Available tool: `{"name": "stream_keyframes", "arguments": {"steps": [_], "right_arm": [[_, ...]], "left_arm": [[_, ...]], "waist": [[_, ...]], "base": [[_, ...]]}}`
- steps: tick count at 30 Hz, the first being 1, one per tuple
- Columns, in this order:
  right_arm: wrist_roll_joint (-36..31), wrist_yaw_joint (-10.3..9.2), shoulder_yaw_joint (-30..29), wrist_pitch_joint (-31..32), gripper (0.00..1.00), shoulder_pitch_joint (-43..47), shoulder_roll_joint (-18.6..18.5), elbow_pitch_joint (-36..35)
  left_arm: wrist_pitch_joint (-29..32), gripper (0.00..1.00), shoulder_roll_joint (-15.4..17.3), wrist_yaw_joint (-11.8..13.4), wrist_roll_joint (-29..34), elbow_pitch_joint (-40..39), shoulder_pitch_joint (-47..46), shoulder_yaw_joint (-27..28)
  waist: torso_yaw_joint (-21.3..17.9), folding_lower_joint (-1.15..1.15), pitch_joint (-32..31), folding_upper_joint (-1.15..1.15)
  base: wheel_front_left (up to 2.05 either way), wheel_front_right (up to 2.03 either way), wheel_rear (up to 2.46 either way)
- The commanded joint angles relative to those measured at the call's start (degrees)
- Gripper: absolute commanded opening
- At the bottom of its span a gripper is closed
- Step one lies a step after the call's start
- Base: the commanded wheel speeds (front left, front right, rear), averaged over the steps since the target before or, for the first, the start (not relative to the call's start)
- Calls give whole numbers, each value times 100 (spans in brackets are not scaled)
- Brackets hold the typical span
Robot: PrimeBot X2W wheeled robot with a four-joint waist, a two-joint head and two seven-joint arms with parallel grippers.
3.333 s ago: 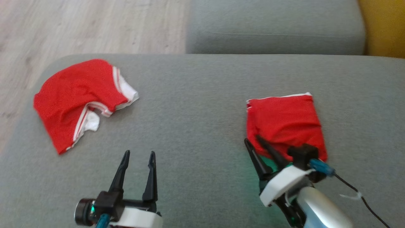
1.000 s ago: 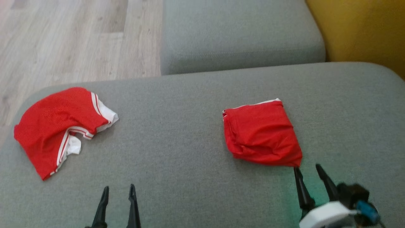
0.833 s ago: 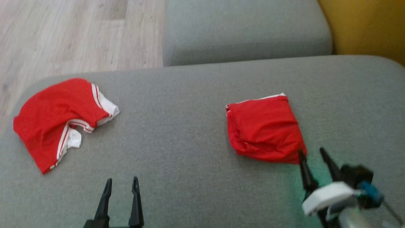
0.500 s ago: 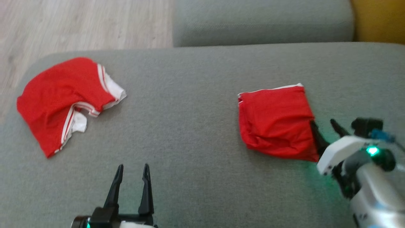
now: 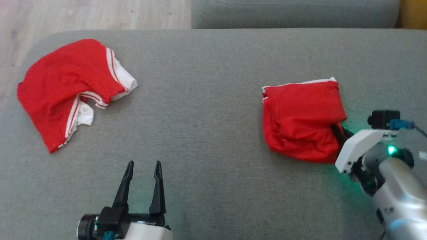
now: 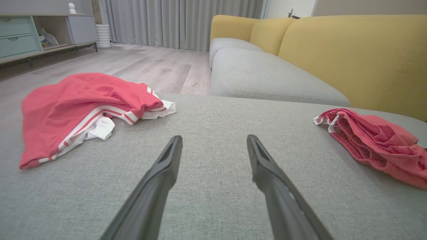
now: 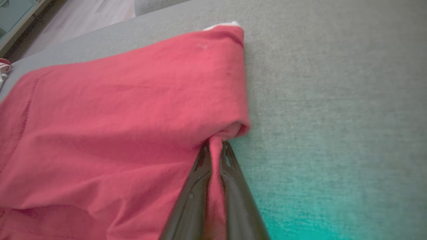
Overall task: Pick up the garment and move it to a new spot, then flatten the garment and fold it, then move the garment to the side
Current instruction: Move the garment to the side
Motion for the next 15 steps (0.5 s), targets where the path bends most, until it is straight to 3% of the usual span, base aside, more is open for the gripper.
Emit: {"name": "stream_keyframes", "arguments": {"steps": [1, 7, 15], "right_arm": [[44, -4, 134, -37, 0, -208, -209, -183], [70, -4, 352, 8, 0, -612, -981, -377], [-84, -4, 52, 192, 0, -1197, -2222, -504]], "left_arm": [[-55, 100, -16, 36, -22, -169, -254, 184], [-55, 100, -16, -12, -15, -216, -470, 187], [-55, 100, -16, -140, 68, -254, -1113, 131]], "waist": [[-89, 0, 77, 0], [-468, 0, 510, 0], [-842, 0, 1427, 0]], "base": [[0, 0, 0], [0, 0, 0], [0, 0, 0]]}}
